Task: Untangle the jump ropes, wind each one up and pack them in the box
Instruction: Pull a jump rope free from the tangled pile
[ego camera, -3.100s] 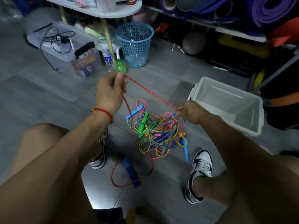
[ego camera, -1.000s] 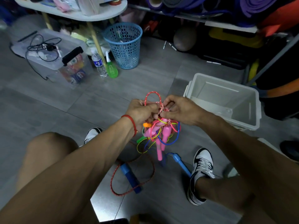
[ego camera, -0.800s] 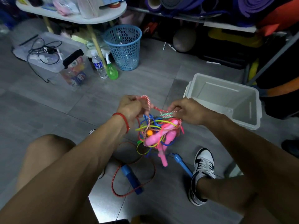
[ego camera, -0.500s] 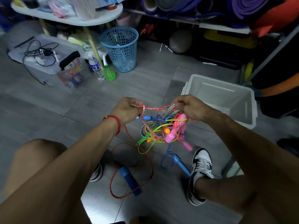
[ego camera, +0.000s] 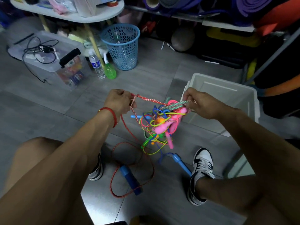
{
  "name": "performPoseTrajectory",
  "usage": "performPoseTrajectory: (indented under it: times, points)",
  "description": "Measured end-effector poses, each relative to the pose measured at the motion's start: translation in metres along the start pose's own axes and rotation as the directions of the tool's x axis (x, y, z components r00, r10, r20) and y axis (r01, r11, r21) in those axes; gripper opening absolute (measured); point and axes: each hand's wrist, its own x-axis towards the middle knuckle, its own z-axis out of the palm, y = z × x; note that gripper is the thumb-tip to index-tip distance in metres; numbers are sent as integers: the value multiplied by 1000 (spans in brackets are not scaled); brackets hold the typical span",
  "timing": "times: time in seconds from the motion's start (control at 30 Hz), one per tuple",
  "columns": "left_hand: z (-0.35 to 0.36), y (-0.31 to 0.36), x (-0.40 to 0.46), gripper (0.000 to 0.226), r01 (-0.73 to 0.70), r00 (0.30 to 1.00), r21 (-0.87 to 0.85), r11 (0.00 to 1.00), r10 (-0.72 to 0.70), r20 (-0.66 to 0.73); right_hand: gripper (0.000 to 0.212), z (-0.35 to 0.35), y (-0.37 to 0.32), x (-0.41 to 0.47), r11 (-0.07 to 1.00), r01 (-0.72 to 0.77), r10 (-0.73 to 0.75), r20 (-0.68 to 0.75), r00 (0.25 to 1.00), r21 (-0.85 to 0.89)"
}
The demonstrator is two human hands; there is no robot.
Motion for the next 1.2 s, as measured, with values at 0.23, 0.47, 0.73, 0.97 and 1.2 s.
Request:
performPoseTrajectory:
  times: [0.23, 0.47, 0.73, 0.97, 1.2]
  points:
    - [19, -3, -15, 16, -190, 969, 182, 965, 154, 192, 17, 7, -35, 6, 894, 1, 15, -31, 999, 448]
    - [54, -13, -34, 45, -335, 909, 364, 869, 197, 367, 14, 5, -51, -1, 873, 78, -52, -67, 996, 481]
    - [60, -16, -33, 59, -168, 882, 122, 978, 94, 462, 18, 4, -56, -5, 790, 120, -105, -59, 993, 601]
    - [71, -15, -50, 12, 198, 910, -148, 969, -126, 394, 16, 0, -64, -4, 678, 80, -75, -39, 996, 731]
    - [64, -11, -34, 28, 41, 998, -246, 968, -27, 59, 19, -1, -41, -5, 964, 10, -26, 57, 998, 265]
